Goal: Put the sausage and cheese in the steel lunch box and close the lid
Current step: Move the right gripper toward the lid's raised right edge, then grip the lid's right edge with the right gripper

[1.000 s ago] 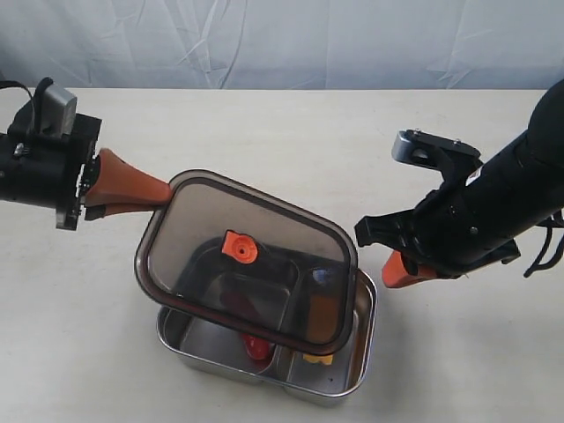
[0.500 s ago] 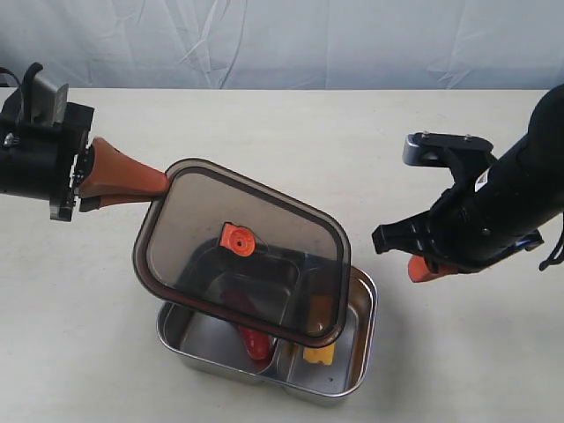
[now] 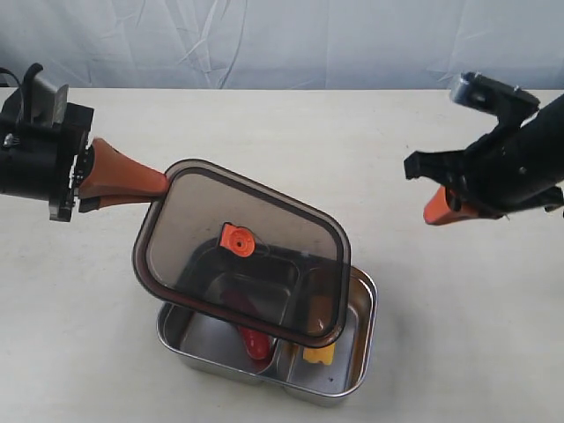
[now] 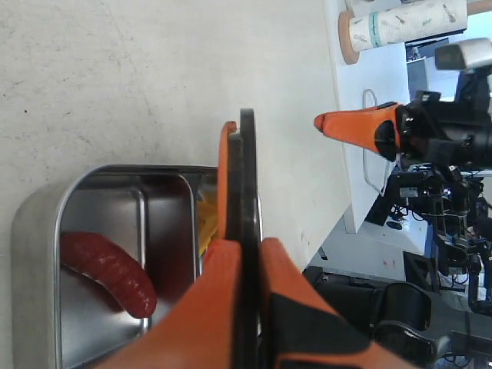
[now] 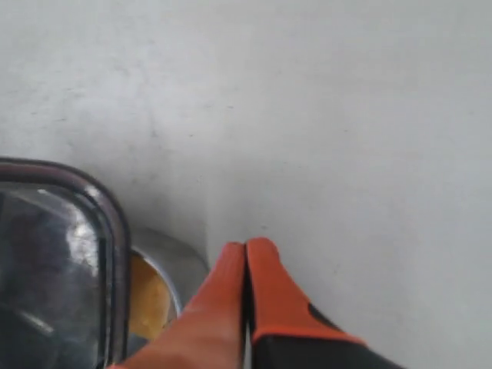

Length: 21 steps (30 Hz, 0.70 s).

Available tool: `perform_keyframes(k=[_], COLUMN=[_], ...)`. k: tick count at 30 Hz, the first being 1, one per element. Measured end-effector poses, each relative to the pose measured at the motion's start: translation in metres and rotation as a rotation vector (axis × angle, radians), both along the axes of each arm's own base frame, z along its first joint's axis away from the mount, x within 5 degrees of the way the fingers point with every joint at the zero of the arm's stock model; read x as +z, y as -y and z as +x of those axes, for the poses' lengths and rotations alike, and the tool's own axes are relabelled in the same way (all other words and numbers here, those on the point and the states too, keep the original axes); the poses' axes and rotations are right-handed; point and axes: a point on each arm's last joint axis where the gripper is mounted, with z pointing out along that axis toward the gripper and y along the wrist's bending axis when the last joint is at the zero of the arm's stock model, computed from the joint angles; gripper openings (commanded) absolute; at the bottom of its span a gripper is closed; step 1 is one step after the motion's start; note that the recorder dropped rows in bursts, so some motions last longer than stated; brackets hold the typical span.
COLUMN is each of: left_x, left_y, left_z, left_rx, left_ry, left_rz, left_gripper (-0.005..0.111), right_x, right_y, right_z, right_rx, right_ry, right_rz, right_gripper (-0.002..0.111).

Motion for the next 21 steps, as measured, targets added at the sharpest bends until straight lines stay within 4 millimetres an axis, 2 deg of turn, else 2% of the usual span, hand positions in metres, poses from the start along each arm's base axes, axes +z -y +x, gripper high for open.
perform_keyframes(k=[3, 5, 8, 11, 14, 16, 18, 19, 21], left_x=[0.001, 0.001, 0.002, 0.002, 0.002, 0.002, 0.002, 0.002, 0.002], left_y=[0.0, 0.0, 0.0, 0.0, 0.0, 0.0, 0.0, 0.0, 0.0], left_z=[-0.001, -0.001, -0.001, -0.001, -0.001, -0.001, -0.001, -0.001, -0.001], left_rx=[-0.001, -0.003, -0.003, -0.003, -0.003, -0.003, -0.003, -0.003, -0.003], left_ry=[0.005, 0.005, 0.007, 0.007, 0.007, 0.007, 0.007, 0.007, 0.007], left_rz=[0.001, 0.003, 0.003, 0.003, 0.003, 0.003, 0.003, 0.003, 0.003], left_gripper=[0.0, 0.0, 0.0, 0.0, 0.0, 0.0, 0.0, 0.0, 0.0], right_x=[0.017, 0.023, 0.019, 0.006, -0.006, -0.014, -0.025, -0.03, -0.043], right_y=[0.006, 0.007, 0.009, 0.012, 0.013, 0.013, 0.012, 0.012, 0.011], right_z=[0.013, 0.02, 0.035, 0.05, 0.056, 0.058, 0.061, 0.061, 0.062], right_rx=[0.138, 0.247, 0.318, 0.272, 0.235, 0.227, 0.22, 0.222, 0.224], right_ry=[0.012, 0.008, 0.04, 0.084, 0.067, 0.04, 0.001, -0.02, -0.077], right_rz=[0.151, 0.313, 0.467, 0.448, 0.423, 0.424, 0.428, 0.433, 0.449], right_gripper=[-0.001, -0.001, -0.001, -0.001, 0.001, 0.012, 0.027, 0.039, 0.053])
